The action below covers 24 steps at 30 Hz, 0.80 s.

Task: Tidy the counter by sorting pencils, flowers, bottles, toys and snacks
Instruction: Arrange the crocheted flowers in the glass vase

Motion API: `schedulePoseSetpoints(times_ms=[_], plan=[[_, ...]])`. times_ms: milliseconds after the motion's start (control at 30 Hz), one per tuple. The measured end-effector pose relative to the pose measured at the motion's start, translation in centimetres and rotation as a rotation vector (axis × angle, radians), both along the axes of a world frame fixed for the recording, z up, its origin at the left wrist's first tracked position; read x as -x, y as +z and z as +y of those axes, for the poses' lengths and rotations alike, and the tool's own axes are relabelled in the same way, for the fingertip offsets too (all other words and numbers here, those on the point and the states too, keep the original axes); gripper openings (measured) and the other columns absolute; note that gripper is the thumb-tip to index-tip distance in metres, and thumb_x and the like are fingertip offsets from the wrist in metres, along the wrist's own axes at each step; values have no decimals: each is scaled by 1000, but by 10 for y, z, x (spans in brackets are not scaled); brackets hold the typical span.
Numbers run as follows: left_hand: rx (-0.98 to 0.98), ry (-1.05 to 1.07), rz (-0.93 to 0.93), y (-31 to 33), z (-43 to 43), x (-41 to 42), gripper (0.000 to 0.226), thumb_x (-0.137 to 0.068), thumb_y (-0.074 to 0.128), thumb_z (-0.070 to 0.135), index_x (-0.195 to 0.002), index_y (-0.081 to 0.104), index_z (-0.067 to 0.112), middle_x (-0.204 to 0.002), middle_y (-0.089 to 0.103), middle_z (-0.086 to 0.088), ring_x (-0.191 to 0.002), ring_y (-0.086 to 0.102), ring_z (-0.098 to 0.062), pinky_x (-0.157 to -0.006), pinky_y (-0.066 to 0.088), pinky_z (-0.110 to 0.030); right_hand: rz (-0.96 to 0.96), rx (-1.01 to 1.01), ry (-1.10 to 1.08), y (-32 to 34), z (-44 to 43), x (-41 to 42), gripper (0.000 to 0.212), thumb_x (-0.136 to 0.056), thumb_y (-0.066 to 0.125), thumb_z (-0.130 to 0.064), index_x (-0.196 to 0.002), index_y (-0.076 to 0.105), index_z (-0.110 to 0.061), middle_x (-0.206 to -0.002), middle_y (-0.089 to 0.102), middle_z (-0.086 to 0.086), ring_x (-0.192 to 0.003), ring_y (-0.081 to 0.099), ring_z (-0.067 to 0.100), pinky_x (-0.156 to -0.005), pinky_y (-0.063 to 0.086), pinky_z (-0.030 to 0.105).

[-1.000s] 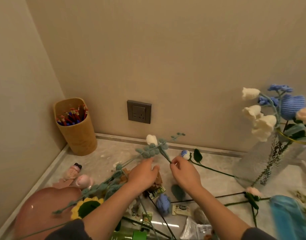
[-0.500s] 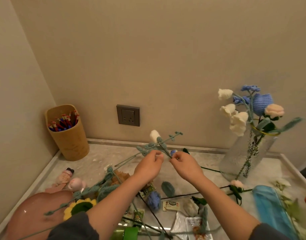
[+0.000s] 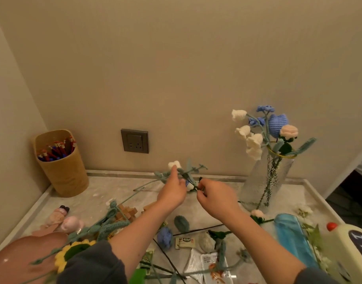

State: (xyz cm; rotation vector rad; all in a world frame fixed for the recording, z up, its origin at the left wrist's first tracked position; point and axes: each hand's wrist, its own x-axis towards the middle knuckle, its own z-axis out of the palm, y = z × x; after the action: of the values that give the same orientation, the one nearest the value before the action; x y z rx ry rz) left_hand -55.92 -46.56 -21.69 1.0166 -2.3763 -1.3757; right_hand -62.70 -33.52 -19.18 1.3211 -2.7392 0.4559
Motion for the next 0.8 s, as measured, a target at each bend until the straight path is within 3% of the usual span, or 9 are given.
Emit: schedulePoseSetpoints(times_ms=[67, 133, 267, 400, 467, 533, 600, 700, 800], plan=[[254, 97, -27, 0, -4, -3, 54, -97, 43, 23, -148, 23, 25, -134, 49, -2, -114, 52, -24, -85, 43, -36, -35, 2, 4, 0, 3, 1, 15, -91, 48, -32, -92, 61, -25, -68, 59, -8, -67, 59, 15, -53, 44, 28], [454, 173, -42, -4, -11, -6, 52, -91, 55, 22, -138, 34, 20, -136, 43, -4, -122, 44, -24, -95, 40, -36, -58, 20, -2, 0, 6, 1, 16, -91, 48, -33, -94, 62, -26, -68, 59, -9, -66, 58, 13, -53, 44, 29], [458, 160, -156, -16, -24, -6, 62, -86, 61, 32, -137, 30, 15, -139, 41, -7, -131, 37, -27, -109, 32, -39, -120, 79, -22, 2, 7, 3, 15, -93, 49, -34, -96, 61, -26, -65, 56, -9, -64, 55, 12, -54, 43, 31], [584, 104, -241, -18, -32, -3, 40, -91, 54, 39, -125, 47, 20, -123, 60, -3, -123, 48, -26, -113, 22, -47, -174, 163, -40, 5, 6, 2, 14, -94, 49, -36, -95, 60, -28, -61, 56, -8, -59, 53, 8, -51, 41, 30], [603, 111, -140, -13, -33, -2, 25, -94, 51, 38, -112, 52, 21, -112, 64, -1, -114, 54, -25, -109, 30, -46, -205, 233, -58, 7, 4, 2, 12, -95, 48, -37, -95, 58, -31, -57, 56, -7, -54, 52, 8, -49, 39, 29], [537, 130, 43, -4, -31, -1, 17, -95, 50, 36, -104, 50, 20, -103, 63, 0, -100, 58, -25, -86, 44, -40, -239, 316, -70, 10, 3, 2, 15, -97, 46, -41, -98, 59, -33, -60, 60, -7, -56, 54, 6, -51, 42, 29], [446, 128, 169, 8, -25, 1, 12, -97, 48, 34, -101, 45, 23, -97, 60, 3, -90, 58, -21, -66, 45, -35, -278, 374, -62, 16, 2, 2, 21, -99, 43, -43, -101, 61, -33, -68, 63, -8, -63, 57, 5, -58, 49, 35], [335, 111, 339, 30, -10, 5, 7, -97, 46, 36, -99, 42, 31, -89, 58, 9, -80, 57, -14, -60, 42, -33, -307, 423, -47, 26, 2, -1, 26, -101, 41, -40, -102, 65, -30, -71, 64, -7, -66, 58, 8, -62, 50, 39], [224, 63, 527, 52, 8, 11, 14, -96, 46, 43, -99, 42, 30, -83, 57, 10, -73, 56, -7, -62, 45, -34, -353, 515, -72, 37, 8, -1, 21, -99, 45, -36, -99, 65, -30, -66, 60, -9, -60, 54, 4, -59, 46, 34]])
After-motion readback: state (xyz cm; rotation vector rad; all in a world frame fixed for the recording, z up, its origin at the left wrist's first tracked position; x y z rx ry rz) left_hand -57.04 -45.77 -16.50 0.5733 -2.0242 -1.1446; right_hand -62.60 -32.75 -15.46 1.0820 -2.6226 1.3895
